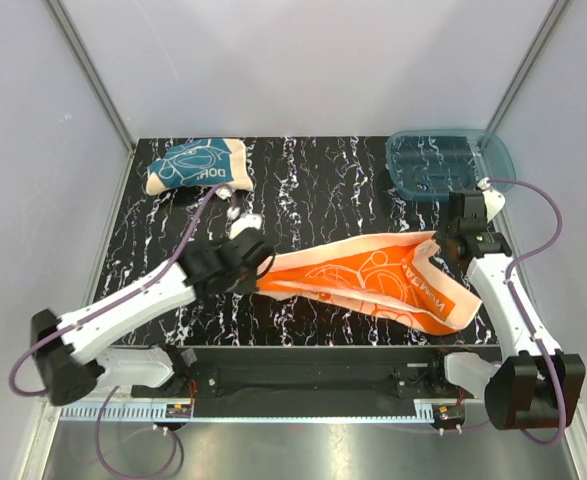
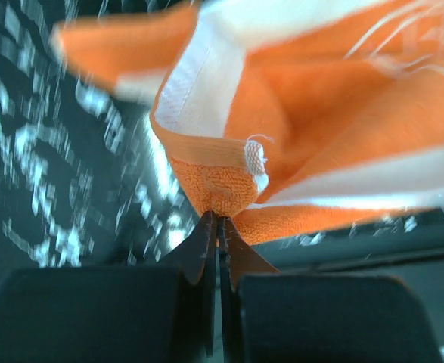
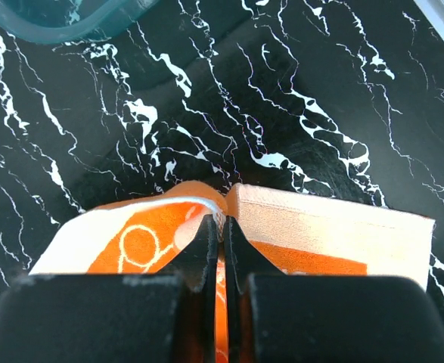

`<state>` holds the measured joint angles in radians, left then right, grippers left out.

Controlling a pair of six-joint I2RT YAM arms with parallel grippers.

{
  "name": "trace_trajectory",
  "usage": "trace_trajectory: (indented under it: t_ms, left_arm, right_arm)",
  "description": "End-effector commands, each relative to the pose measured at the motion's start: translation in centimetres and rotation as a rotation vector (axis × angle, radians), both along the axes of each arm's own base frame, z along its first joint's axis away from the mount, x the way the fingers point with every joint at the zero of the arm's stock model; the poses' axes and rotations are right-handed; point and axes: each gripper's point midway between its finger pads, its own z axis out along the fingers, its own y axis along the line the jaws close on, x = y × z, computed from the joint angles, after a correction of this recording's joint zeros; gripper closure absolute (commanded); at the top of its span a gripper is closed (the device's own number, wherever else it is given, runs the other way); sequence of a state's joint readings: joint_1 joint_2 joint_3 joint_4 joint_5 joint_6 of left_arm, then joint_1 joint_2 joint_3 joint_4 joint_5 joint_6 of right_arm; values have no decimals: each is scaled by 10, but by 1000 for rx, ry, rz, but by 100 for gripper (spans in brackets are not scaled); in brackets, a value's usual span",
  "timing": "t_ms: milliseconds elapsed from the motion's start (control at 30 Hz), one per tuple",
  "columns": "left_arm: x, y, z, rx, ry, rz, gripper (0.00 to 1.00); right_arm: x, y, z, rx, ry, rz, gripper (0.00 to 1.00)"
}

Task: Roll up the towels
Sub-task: Flatten the towel

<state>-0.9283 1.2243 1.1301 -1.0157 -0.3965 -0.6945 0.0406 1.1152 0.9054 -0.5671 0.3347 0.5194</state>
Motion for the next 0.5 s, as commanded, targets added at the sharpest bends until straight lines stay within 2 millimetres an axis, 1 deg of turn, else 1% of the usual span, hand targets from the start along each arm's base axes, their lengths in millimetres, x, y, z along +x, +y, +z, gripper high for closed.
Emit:
trace_trajectory:
  t_ms: [0,33,67,133,167,200,233,267,300,400,433,467]
  left_arm:
    - [-38,33,-11,-67,65,135,100]
    - [-49,42,-22,-64,87,155,100]
    - [-56,48,-17,-119,69,170,100]
    - [-70,63,-28,-129,99,226,100]
    - [-76,70,-27,-156,92,238,100]
    - [-84,79,-30,-148,109,270,100]
    - [-88,86,-34,-140,116,289,100]
    - [-92,92,-32,-160,109,302,100]
    - [-98,98,-34,-153,121,321,100]
    - [-106,105,-40,-170,136,341,99]
    - [-109,106,-43,-170,152,343,98]
    - [-112,108,-47,-167,161,352,98]
  right_arm:
    - [11,-2,11,-10,-8,23,100]
    - [12,-4,11,-9,-8,14,100]
    - [13,-5,6,-6,8,4,100]
    - [14,-9,5,-9,21,-12,100]
    - [15,-11,1,-10,36,-22,100]
    - [15,-13,0,-16,44,-34,100]
    - [14,-24,1,-19,49,-69,100]
    - [14,-33,-2,-21,57,-93,100]
    - [13,-38,-2,-24,60,-108,100]
    - [17,-58,-2,-8,56,-151,100]
    - [18,-61,1,-2,54,-156,100]
    - [21,-61,-2,10,62,-152,100]
